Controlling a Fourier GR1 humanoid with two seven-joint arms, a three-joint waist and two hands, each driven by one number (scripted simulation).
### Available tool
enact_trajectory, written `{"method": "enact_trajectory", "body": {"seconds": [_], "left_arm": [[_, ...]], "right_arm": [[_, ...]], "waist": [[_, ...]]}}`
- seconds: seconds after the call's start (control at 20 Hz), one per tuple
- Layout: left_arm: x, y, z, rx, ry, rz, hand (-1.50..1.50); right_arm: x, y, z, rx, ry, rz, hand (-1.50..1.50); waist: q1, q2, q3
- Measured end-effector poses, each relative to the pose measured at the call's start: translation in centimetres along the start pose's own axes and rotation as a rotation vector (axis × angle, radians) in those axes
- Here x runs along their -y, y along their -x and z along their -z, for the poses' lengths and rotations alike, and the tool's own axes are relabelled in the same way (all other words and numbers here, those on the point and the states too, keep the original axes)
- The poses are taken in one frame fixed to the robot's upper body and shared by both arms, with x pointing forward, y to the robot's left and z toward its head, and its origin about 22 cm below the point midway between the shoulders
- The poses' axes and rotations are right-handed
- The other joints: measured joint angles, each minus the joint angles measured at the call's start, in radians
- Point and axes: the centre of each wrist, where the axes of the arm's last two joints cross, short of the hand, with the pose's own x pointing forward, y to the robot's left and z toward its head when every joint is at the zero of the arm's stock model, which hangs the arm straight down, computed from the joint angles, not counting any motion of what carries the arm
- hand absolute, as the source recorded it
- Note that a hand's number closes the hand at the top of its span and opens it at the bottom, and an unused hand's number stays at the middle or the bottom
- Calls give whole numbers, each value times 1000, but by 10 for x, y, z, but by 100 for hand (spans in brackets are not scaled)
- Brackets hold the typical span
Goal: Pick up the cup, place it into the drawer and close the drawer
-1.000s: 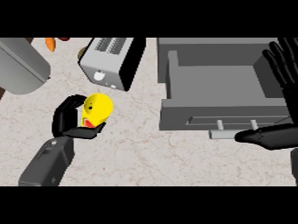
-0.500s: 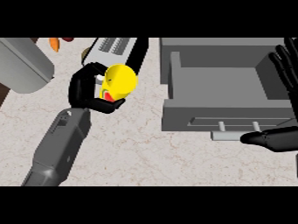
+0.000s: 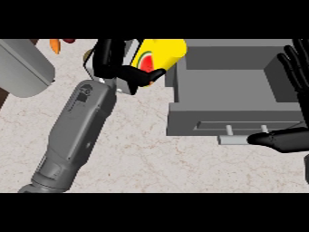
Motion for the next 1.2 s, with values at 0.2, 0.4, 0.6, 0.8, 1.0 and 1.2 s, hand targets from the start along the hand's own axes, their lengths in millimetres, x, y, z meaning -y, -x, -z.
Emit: {"method": "enact_trajectory", "body": {"seconds": [0.2, 0.4, 0.6, 0.8, 1.0, 1.2], "left_arm": [[33, -27, 37, -22, 6, 36, 150], [59, -40, 62, -96, 5, 78, 150], [71, -34, 71, -187, 5, 139, 150], [76, -22, 70, -267, 1, 204, 150], [78, -9, 63, -354, 47, 260, 150], [76, 2, 53, -420, 107, 297, 150]], "right_arm": [[3, -2, -1, 8, 2, -5, -150], [1, 4, 0, 14, -9, -1, -150], [4, 1, 6, 27, -19, 7, -150], [-1, -2, 11, 45, -45, 17, -150], [-7, -5, 17, 65, -67, 29, -150], [-6, -4, 21, 72, -88, 31, -150]], "waist": [[-13, 3, 0], [-29, 8, 0], [-47, 14, 1], [-76, 22, 1], [-111, 31, 1], [-140, 39, 2]]}}
